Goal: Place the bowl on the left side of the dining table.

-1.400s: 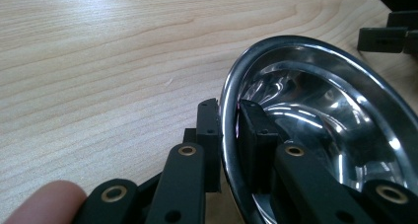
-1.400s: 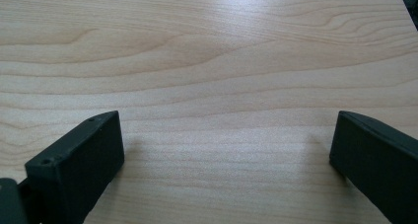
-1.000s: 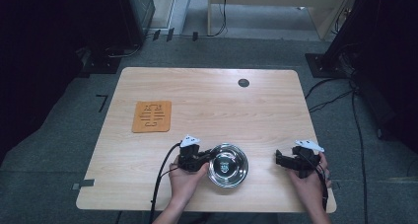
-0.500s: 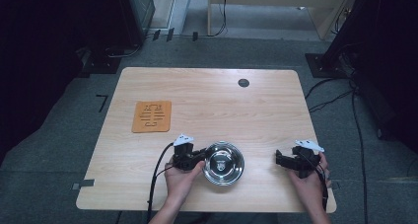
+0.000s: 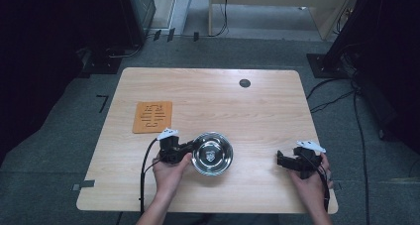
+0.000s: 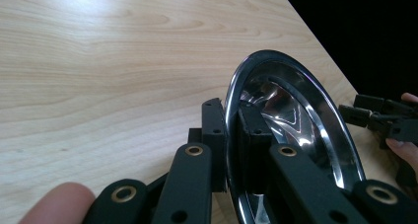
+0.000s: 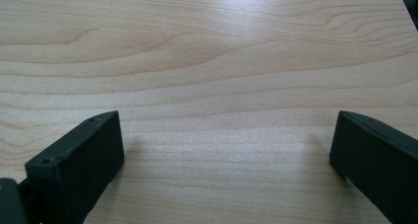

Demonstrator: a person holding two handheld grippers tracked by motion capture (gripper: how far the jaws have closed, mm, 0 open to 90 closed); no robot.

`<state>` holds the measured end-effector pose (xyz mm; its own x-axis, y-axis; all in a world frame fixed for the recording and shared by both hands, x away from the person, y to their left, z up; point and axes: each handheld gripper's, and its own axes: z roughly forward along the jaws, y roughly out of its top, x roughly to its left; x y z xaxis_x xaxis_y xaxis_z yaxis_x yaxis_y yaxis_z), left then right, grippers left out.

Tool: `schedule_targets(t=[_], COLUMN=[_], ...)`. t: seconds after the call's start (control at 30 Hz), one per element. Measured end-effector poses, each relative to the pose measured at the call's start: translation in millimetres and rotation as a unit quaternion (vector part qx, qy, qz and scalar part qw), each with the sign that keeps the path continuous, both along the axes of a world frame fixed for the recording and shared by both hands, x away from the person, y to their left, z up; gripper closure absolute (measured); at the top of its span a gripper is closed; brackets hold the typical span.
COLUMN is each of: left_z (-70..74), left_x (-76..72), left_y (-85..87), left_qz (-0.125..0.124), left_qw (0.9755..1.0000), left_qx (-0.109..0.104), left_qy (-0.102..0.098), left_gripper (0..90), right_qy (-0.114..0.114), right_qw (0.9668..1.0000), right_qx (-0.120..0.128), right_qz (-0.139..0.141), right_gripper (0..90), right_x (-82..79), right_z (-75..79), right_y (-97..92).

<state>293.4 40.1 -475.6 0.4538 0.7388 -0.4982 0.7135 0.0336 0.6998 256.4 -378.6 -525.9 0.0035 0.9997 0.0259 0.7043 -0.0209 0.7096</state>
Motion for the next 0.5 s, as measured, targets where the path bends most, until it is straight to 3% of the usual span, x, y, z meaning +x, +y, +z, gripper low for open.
schedule_targets(t=[0.5], left_z=[9.9], left_x=[17.3], left_y=[35.1], left_qz=[0.042], left_qw=[0.999], left_qx=[-0.011], left_qy=[-0.007], left_gripper=[84.7], right_qy=[0.0], right_qw=[1.0], right_qx=[0.0], right_qz=[0.0], right_gripper=[0.0], right_x=[0.0], right_z=[0.0], right_y=[0.0])
